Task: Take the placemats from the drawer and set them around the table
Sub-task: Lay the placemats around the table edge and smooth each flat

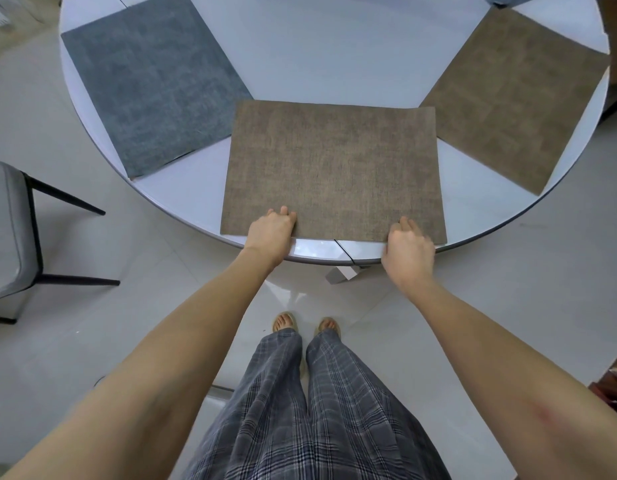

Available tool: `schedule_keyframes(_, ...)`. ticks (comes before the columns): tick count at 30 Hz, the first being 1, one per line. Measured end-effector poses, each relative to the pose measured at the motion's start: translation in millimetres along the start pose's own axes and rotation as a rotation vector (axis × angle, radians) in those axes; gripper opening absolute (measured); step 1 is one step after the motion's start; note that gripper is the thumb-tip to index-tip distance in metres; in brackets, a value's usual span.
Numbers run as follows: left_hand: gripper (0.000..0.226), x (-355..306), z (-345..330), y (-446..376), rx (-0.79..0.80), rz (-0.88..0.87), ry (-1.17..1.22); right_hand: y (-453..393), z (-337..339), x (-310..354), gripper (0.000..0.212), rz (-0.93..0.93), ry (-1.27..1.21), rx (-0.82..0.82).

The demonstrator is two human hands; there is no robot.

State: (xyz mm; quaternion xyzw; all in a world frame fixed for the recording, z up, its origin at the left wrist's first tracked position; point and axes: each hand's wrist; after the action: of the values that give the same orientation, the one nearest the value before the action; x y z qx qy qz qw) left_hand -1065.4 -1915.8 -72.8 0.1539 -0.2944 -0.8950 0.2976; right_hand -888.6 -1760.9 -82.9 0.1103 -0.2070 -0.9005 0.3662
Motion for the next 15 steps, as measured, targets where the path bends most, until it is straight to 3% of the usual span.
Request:
schedule_keyframes(4, 0.032, 5, 18, -11, -0.063, 0.007, 0.046, -19, 2, 31, 0.028, 0.241, -0.123, -0.258)
schedule_keyframes(6, 0.041, 8, 14, -23, -0.118, -0.007, 0.057, -39, 7, 56, 0.04, 0.35, -0.174, -0.187)
schedule_keyframes(9, 0.061, 1, -1, -35, -0.006, -0.017, 0.045, -67, 1, 78, 0.057, 0.345, -0.133, -0.044)
schedule_keyframes(15, 0.054, -17, -6, -48, -0.095, 0.064, -0.04, -78, -21, 36, 0.062, 0.347, -0.02, -0.074)
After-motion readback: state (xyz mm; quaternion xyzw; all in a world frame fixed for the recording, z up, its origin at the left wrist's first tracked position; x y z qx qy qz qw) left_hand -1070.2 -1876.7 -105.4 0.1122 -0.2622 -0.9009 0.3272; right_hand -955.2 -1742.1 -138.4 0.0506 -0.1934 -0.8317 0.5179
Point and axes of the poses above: each hand's wrist, its own y-axis away from the middle knuckle, its own z-axis out of the back of the hand, x = y × z, and after that the axes turned 14 degrees about x, right-handed
